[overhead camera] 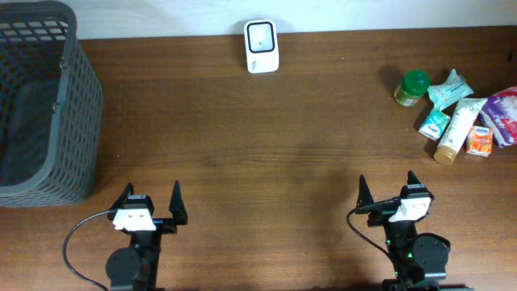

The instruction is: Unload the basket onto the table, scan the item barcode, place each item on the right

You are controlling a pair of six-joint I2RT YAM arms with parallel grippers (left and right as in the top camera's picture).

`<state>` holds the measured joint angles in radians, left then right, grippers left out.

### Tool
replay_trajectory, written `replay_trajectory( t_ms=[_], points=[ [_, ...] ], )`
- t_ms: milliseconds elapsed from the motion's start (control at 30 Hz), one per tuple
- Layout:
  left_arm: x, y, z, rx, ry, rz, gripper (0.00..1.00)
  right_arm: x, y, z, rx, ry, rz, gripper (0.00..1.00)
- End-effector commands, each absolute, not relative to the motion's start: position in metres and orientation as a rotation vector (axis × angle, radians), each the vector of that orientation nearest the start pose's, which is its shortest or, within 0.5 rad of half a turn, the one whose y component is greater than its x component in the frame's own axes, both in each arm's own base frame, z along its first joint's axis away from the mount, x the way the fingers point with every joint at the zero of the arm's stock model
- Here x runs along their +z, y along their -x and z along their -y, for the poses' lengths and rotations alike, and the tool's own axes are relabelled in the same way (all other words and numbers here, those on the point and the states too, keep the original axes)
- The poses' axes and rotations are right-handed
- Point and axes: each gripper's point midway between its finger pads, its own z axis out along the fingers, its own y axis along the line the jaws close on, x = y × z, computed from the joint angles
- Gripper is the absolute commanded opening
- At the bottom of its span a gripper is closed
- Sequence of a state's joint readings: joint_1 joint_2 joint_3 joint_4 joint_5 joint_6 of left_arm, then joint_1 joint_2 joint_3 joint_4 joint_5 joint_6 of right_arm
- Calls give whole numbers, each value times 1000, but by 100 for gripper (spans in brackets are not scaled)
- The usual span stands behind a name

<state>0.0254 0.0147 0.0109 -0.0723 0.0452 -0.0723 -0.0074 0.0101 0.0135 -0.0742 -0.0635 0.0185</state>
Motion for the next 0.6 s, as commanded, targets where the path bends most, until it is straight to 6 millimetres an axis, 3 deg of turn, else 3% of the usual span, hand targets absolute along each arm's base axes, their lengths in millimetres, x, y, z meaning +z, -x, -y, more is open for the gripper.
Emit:
replay_trajectory(
  t_ms=[0,567],
  points=[
    [156,-246,-2,-49,49,-1652,99,157,-246,-9,57,23,-1645,99],
    [155,-246,-4,7,10,-1654,99,157,-246,-9,57,23,-1645,99]
  ],
)
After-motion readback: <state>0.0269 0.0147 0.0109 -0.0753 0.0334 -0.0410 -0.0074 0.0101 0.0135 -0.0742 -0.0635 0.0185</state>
